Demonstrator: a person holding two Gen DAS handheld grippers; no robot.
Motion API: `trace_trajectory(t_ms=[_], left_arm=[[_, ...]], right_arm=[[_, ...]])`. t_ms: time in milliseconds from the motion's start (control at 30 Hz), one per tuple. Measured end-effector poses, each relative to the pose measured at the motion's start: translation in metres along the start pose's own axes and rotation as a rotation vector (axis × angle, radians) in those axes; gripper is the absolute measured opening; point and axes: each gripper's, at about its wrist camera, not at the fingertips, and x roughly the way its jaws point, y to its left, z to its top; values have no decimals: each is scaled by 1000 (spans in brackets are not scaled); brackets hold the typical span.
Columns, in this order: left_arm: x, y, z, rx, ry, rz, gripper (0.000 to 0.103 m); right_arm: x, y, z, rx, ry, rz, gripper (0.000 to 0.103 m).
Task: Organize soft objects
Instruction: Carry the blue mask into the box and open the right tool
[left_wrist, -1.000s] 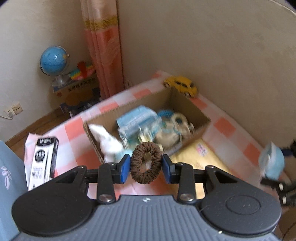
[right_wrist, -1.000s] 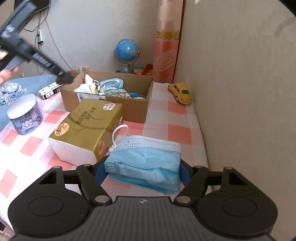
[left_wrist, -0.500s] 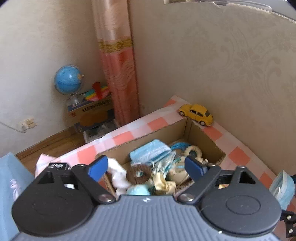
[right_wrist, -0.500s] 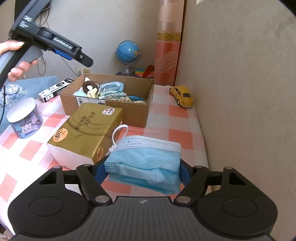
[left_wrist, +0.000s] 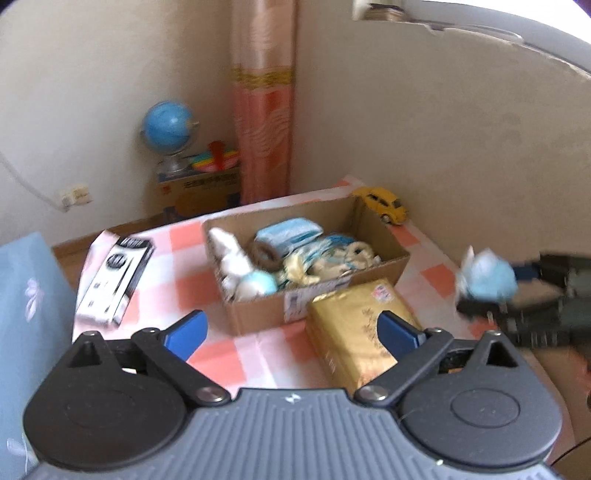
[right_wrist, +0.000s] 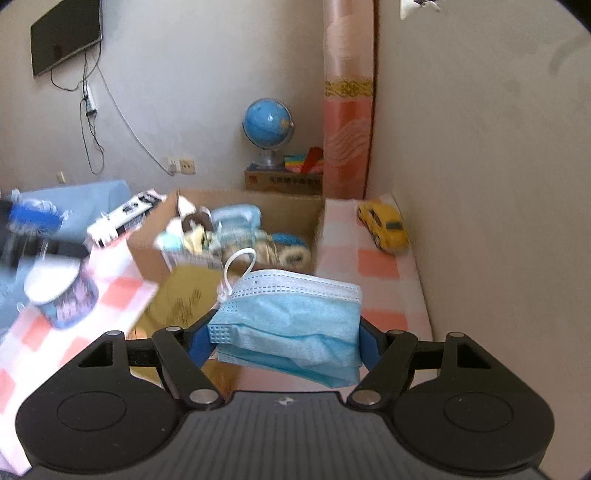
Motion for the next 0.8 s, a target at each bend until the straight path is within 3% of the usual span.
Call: trace_trajectory(t_ms=[200,400,567,700,800], left_arm=[[-6,-8,-18,20,-26,81,98],[-7,-10,-25,-3,-26,55,98],[2,-8,-26,-27,-12,59,98],[8,-5,-27,-51,0,71,98],[8,-3,-30,-60,4,69,98]], right_arm=[[36,10,48,-76,-2,45,79],[85,29,79,-310,41,15,79],[116,38,89,-406,65,-3,79],[138,43,90,-472,44,-53,90],[144,38,87,-457,58,-28,98]])
